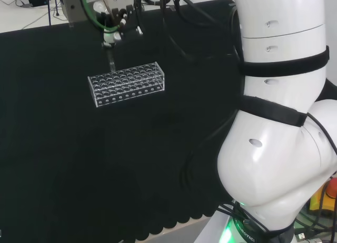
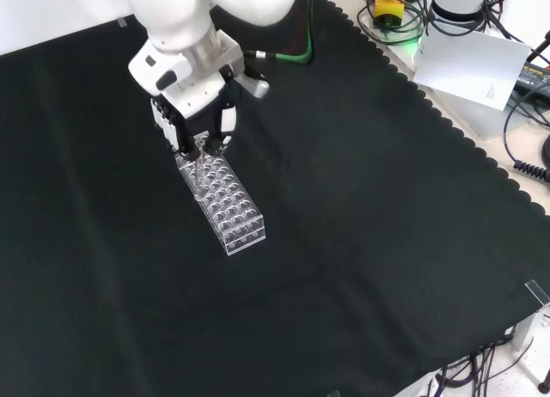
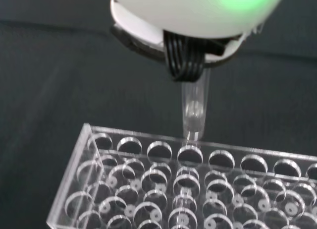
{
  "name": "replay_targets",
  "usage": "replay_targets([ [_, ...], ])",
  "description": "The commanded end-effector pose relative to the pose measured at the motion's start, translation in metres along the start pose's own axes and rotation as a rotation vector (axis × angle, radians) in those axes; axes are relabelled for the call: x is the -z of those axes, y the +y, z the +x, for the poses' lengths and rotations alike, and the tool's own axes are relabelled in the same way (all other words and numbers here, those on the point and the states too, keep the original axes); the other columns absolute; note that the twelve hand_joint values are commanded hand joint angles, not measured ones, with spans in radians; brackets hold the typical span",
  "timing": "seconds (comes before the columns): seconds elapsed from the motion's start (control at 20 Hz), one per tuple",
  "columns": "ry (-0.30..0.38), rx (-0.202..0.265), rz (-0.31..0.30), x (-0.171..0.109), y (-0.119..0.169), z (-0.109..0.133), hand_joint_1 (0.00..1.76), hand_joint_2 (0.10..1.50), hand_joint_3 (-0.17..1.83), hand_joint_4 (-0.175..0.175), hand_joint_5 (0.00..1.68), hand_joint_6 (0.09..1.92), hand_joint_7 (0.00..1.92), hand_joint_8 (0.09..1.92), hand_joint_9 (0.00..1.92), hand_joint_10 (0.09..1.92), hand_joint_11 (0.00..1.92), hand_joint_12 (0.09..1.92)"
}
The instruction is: Pick up the test tube.
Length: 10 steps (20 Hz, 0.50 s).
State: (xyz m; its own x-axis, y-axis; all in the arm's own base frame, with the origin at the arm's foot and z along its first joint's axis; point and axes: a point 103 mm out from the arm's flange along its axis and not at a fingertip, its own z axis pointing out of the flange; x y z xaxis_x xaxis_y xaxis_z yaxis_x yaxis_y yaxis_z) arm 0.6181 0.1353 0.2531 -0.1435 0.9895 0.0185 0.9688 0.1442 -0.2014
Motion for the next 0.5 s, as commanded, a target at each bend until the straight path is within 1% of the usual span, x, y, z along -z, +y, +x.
replay_targets([
  [0.05, 0.033, 0.003, -0.007, 0.026, -0.007, -0.003, 1.44, 0.60, 0.66, -0.175, 1.27, 0.49, 1.44, 0.67, 1.56, 0.09, 1.25, 0.85],
  [0.25, 0.052, 0.011, -0.013, 0.042, -0.012, -0.002, 1.44, 0.60, 0.67, -0.175, 1.27, 0.48, 1.44, 0.67, 1.56, 0.09, 1.25, 0.86],
  [0.4, 0.085, 0.016, -0.007, 0.056, -0.018, -0.003, 1.44, 0.59, 0.67, -0.175, 1.27, 0.48, 1.44, 0.67, 1.56, 0.09, 1.25, 0.86],
  [0.5, 0.092, 0.022, -0.008, 0.064, -0.024, -0.004, 1.44, 0.59, 0.67, -0.175, 1.27, 0.48, 1.44, 0.67, 1.56, 0.09, 1.25, 0.86],
])
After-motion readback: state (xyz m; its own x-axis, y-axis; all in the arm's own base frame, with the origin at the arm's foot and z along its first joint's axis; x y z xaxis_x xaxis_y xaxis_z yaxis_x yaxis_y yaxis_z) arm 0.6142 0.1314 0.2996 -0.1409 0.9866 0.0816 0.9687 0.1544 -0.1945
